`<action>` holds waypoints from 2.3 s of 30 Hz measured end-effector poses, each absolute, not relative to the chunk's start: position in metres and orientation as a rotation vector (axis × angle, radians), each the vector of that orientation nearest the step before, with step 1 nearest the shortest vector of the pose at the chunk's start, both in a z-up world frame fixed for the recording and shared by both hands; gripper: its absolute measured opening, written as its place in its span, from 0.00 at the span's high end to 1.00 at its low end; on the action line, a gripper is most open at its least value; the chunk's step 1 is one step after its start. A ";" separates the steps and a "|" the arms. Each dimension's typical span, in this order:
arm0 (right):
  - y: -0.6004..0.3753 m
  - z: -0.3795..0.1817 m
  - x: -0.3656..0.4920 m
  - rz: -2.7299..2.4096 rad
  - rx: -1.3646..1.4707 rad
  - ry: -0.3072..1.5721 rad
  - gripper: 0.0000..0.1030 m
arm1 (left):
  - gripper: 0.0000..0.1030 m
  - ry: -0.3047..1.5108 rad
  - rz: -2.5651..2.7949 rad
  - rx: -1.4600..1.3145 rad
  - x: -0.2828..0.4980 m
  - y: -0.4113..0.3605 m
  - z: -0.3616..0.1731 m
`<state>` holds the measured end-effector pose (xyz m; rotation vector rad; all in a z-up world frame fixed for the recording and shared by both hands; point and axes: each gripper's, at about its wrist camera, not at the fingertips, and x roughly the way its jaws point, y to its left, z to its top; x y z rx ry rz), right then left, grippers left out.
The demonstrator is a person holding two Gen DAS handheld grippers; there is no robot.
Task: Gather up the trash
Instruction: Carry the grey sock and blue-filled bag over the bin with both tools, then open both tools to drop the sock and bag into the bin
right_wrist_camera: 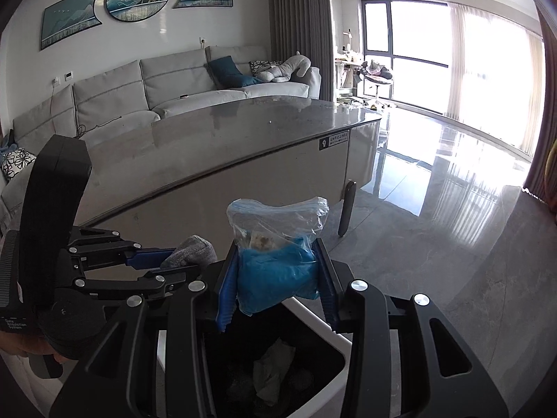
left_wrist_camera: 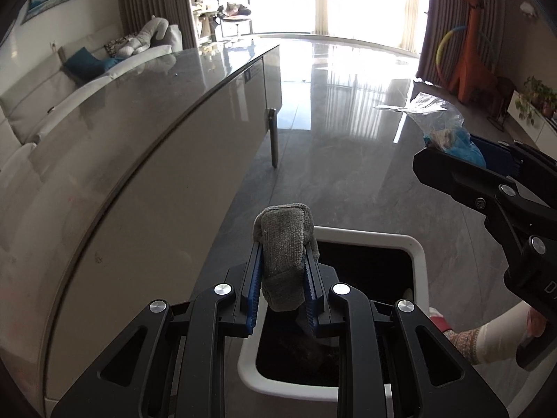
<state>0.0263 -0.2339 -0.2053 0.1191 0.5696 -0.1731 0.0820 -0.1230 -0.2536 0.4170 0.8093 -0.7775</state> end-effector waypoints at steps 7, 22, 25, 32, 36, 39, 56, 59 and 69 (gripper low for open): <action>-0.235 -0.228 0.032 -0.174 0.124 0.612 0.60 | 0.79 0.859 -0.813 0.452 0.081 -0.142 -0.275; -0.242 -0.254 0.031 -0.173 0.154 0.675 0.60 | 0.56 0.918 -0.830 0.538 0.075 -0.174 -0.305; -0.244 -0.258 0.029 -0.179 0.153 0.685 0.60 | 0.05 0.833 -0.698 0.671 0.070 -0.179 -0.311; -0.241 -0.260 0.027 -0.167 0.150 0.686 0.60 | 0.05 0.771 -0.686 0.655 0.073 -0.169 -0.296; -0.237 -0.262 0.030 -0.155 0.145 0.696 0.59 | 0.05 0.692 -0.595 0.605 0.087 -0.149 -0.275; -0.236 -0.262 0.033 -0.130 0.179 0.702 0.59 | 0.05 0.644 -0.559 0.587 0.093 -0.138 -0.263; -0.196 -0.294 0.051 -0.073 0.069 0.805 0.22 | 0.05 0.648 -0.460 0.433 0.125 -0.089 -0.238; -0.195 -0.307 0.050 -0.113 0.026 0.813 0.05 | 0.05 0.646 -0.457 0.436 0.124 -0.089 -0.237; -0.192 -0.294 0.056 -0.123 0.043 0.784 0.04 | 0.05 0.624 -0.478 0.425 0.118 -0.085 -0.233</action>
